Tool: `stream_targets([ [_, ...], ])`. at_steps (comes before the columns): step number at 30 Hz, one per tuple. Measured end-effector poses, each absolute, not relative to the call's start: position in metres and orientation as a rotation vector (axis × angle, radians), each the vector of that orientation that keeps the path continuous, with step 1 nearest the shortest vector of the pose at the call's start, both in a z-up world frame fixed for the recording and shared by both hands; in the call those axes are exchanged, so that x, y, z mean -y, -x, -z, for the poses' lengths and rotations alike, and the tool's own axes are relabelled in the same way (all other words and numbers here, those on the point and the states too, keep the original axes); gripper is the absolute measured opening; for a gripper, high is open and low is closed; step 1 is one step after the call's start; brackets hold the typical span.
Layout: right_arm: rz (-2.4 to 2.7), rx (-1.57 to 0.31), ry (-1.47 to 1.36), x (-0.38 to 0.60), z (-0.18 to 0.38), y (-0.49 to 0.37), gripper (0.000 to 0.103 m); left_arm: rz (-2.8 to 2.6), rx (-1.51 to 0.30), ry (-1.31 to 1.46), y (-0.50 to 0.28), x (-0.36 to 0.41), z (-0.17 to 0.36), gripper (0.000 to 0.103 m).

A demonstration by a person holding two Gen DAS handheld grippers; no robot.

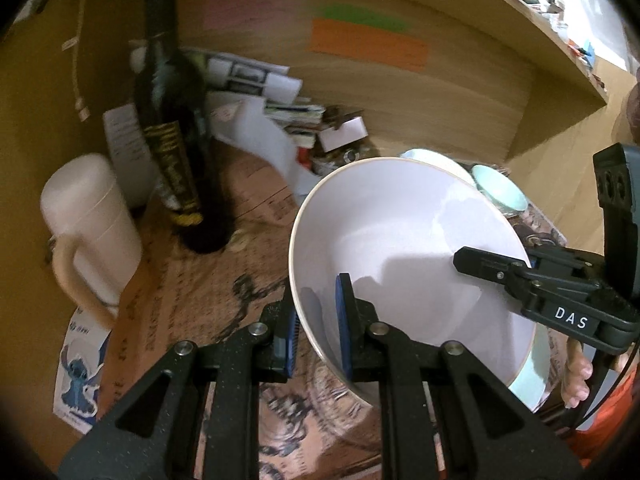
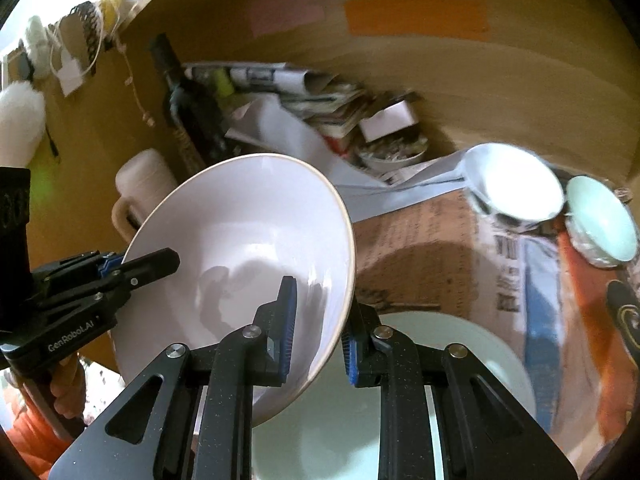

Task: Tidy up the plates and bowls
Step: 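Lift the pink bowl and carry it toward the plate stack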

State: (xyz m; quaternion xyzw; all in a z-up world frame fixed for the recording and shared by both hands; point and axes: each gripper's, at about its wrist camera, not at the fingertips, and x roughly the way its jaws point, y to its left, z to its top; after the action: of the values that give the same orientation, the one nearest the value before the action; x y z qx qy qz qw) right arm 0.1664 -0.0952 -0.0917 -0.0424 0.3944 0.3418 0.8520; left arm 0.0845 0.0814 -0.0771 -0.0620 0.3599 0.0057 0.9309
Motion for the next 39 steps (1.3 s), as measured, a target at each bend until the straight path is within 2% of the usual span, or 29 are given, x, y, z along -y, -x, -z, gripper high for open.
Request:
stream_targets([
  [23,-0.750,-1.025,0.220,0.043,0.143,-0.172,0.019,-0.100,-0.854,0.221,-0.069,-0.126,0.130,0.016],
  [35,-0.739,-0.947,0.280,0.045,0.130,-0.170,0.022,-0.086,-0.862,0.208,-0.075,-0.129,0.138,0.017],
  [39,-0.741,-0.906,0.266,0.056,0.119,-0.167,0.024,-0.109,-0.844,0.188,-0.072,-0.130,0.134,0.024],
])
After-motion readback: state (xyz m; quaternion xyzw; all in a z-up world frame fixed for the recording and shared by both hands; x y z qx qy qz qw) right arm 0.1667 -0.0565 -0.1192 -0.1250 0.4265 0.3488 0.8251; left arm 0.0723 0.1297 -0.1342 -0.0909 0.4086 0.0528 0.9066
